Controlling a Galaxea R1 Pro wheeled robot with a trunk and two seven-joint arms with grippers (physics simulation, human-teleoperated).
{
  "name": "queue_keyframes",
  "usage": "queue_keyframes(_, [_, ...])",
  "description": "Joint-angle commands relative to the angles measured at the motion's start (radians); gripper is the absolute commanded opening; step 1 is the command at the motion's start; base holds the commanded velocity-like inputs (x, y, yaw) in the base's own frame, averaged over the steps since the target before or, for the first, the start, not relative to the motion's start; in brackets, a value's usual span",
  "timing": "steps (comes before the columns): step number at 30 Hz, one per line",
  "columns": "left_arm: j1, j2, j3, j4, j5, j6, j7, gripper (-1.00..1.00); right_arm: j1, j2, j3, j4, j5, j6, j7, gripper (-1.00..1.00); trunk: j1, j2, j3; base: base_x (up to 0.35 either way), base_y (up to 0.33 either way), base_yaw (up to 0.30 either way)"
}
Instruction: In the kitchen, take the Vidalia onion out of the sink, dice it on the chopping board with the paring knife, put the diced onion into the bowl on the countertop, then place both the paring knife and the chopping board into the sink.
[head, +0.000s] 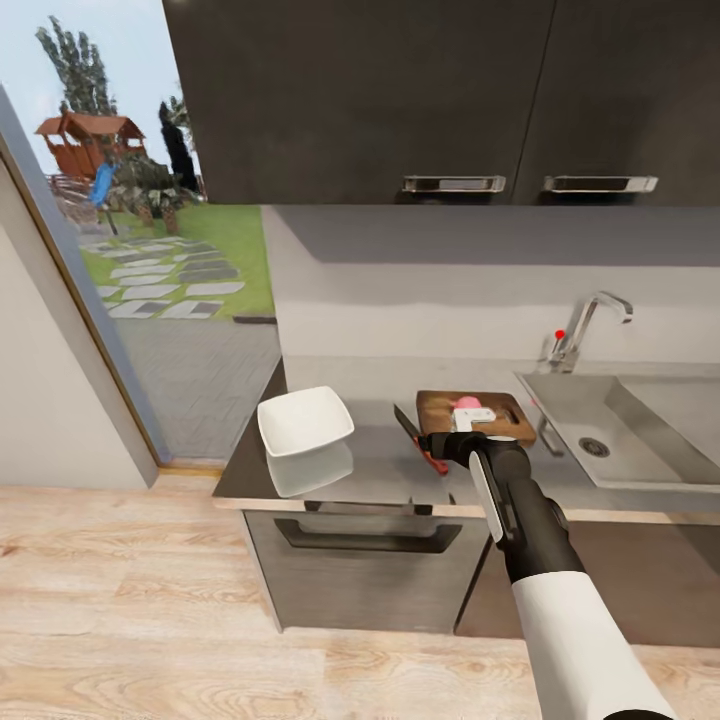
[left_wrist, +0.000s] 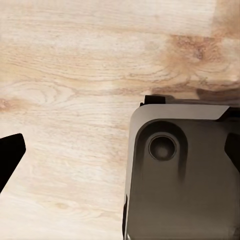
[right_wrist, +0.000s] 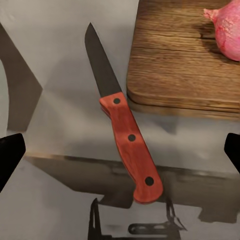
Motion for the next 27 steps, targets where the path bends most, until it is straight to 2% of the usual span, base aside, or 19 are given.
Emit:
queue_keyframes(1, [-0.002, 0.000, -0.009, 0.004, 0.008, -0.007, 0.000, 1.00, -0.001, 0.001, -0.002, -0.001, 0.010, 0.005, 0.008, 1.00, 0.000, -0.001, -0.003, 0.002, 0.000, 0.000])
queue_keyframes(27, [-0.002, 0.000, -0.009, 0.004, 0.008, -0.005, 0.000, 1.00, -0.001, -0.001, -0.003, -0.001, 0.011, 0.005, 0.007, 1.00, 0.000, -0.001, -0.041, 0.000, -0.001, 0.000])
